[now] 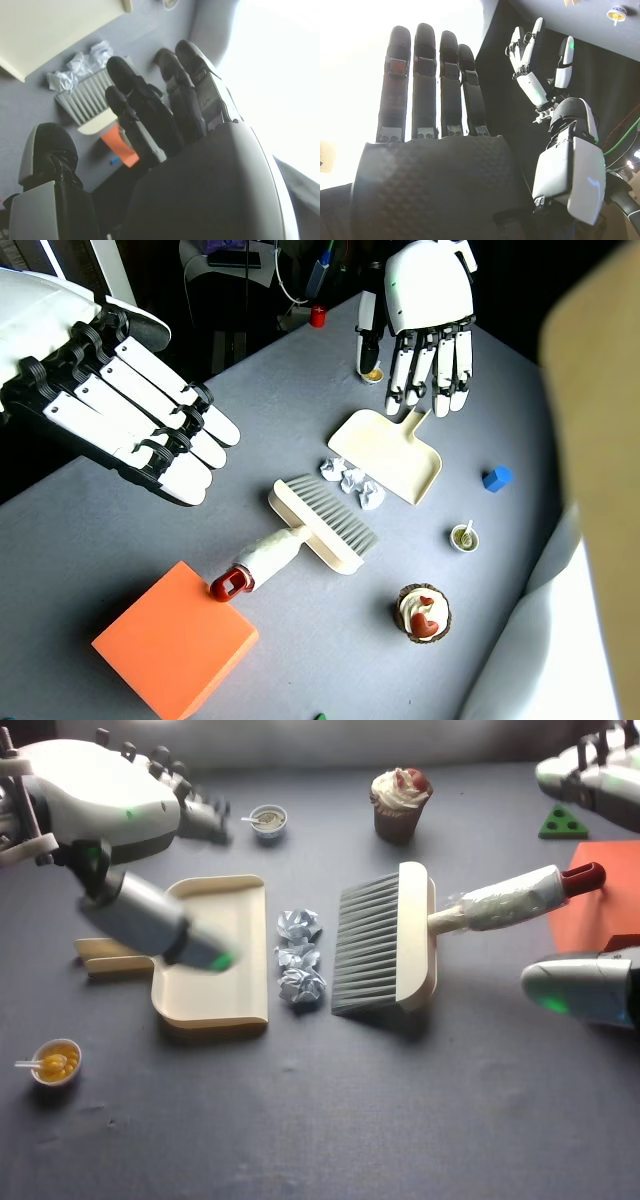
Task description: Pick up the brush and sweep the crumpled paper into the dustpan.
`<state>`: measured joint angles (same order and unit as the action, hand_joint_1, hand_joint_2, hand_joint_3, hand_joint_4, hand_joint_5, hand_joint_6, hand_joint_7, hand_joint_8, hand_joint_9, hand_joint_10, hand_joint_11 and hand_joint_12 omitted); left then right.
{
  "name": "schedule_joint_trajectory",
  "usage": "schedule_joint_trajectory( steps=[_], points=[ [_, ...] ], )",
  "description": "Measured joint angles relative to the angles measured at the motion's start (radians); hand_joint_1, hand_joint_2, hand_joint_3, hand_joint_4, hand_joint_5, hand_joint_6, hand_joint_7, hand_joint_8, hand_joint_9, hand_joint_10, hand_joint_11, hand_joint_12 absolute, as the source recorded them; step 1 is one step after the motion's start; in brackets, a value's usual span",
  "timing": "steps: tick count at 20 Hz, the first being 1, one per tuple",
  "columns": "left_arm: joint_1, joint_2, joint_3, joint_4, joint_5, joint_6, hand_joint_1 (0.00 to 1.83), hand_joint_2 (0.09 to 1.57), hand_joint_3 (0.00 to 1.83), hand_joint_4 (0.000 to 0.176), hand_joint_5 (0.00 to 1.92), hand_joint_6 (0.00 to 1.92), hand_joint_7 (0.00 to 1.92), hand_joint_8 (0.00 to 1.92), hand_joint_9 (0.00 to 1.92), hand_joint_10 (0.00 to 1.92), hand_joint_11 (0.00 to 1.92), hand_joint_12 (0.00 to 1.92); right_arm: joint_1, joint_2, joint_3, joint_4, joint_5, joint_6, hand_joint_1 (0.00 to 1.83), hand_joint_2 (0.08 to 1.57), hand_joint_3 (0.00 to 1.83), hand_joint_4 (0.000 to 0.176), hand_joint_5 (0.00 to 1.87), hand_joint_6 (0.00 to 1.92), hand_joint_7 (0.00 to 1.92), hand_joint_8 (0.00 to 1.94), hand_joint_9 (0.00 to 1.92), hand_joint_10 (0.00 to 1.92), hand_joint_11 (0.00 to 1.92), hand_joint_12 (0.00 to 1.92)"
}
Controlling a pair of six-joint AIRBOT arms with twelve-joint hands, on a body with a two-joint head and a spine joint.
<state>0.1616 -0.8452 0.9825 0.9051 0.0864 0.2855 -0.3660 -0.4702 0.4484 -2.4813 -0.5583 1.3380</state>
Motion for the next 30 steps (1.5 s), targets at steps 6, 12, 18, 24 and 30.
schedule_joint_trajectory(
  steps=[6, 12, 18, 24, 30],
  points=[
    [-0.002, 0.0, 0.003, 0.021, 0.005, 0.001, 0.0, 0.86, 0.0, 0.0, 0.11, 0.0, 0.15, 0.0, 0.15, 0.0, 0.11, 0.03, 0.002, -0.012, 0.0, 0.004, -0.013, -0.032, 0.0, 0.81, 0.0, 0.0, 0.06, 0.0, 0.07, 0.0, 0.07, 0.0, 0.05, 0.0],
    [0.019, 0.0, 0.003, 0.119, 0.0, 0.002, 0.0, 0.8, 0.0, 0.0, 0.07, 0.0, 0.12, 0.0, 0.11, 0.0, 0.1, 0.02, -0.008, -0.04, 0.002, 0.07, -0.052, -0.118, 0.0, 0.8, 0.0, 0.0, 0.03, 0.0, 0.03, 0.0, 0.03, 0.0, 0.01, 0.0],
    [0.11, -0.014, 0.04, 0.098, 0.002, 0.0, 0.0, 0.84, 0.01, 0.0, 0.04, 0.0, 0.08, 0.0, 0.08, 0.0, 0.07, 0.0, -0.009, -0.045, 0.006, 0.071, -0.062, -0.122, 0.0, 0.81, 0.0, 0.0, 0.04, 0.01, 0.05, 0.01, 0.06, 0.01, 0.05, 0.02],
    [0.148, -0.057, 0.087, 0.088, -0.025, 0.001, 0.21, 0.91, 0.02, 0.0, 0.04, 0.01, 0.09, 0.01, 0.09, 0.01, 0.12, 0.02, -0.009, -0.042, 0.008, 0.079, -0.077, -0.122, 0.0, 0.84, 0.01, 0.0, 0.04, 0.01, 0.07, 0.01, 0.06, 0.01, 0.05, 0.02],
    [0.173, -0.066, 0.146, 0.076, -0.02, 0.0, 0.54, 0.95, 0.01, 0.0, 0.01, 0.0, 0.08, 0.01, 0.09, 0.01, 0.11, 0.02, -0.005, -0.038, -0.005, 0.08, -0.072, -0.12, 0.0, 0.84, 0.01, 0.0, 0.05, 0.01, 0.07, 0.01, 0.08, 0.01, 0.06, 0.02]
  ],
)
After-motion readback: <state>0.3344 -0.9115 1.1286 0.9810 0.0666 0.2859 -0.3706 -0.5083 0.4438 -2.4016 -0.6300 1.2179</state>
